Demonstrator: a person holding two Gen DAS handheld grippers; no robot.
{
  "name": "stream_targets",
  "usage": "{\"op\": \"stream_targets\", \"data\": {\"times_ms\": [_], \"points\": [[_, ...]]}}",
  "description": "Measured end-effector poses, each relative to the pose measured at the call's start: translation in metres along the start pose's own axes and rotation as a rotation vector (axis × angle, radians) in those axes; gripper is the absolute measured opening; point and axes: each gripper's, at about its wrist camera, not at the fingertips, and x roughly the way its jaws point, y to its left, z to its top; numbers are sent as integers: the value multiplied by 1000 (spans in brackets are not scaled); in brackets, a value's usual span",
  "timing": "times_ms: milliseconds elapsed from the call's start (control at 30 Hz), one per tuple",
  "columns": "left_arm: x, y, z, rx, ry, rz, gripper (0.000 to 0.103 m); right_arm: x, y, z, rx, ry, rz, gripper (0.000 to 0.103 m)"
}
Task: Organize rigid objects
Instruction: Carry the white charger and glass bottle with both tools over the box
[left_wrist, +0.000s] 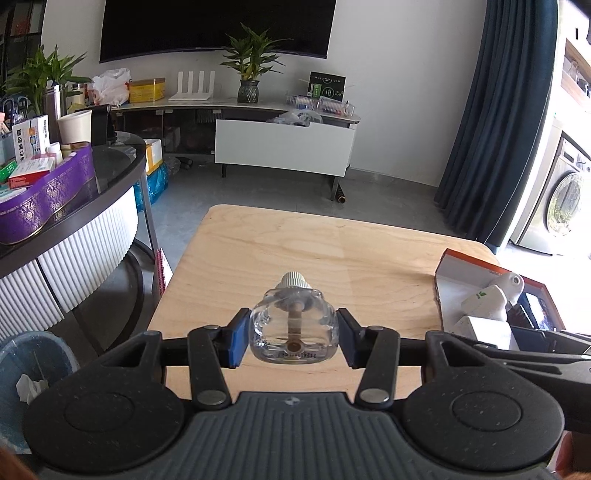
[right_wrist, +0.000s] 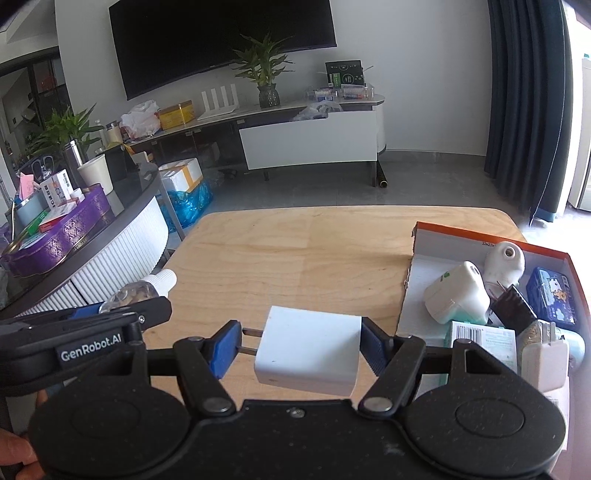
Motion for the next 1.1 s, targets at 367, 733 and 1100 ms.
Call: {"op": "stream_targets", "data": {"times_ms": [367, 733, 1100], "points": [[-25, -18, -14, 16, -19, -29, 49, -37, -15, -11, 18, -32, -16, 82], [-37, -34, -19, 34, -35, -69, 49, -59, -30, -18, 39, -63, -47, 82], [-43, -59, -23, 79, -41, -132, 49, -77, -52, -18, 71, -92, -90, 82]]}}
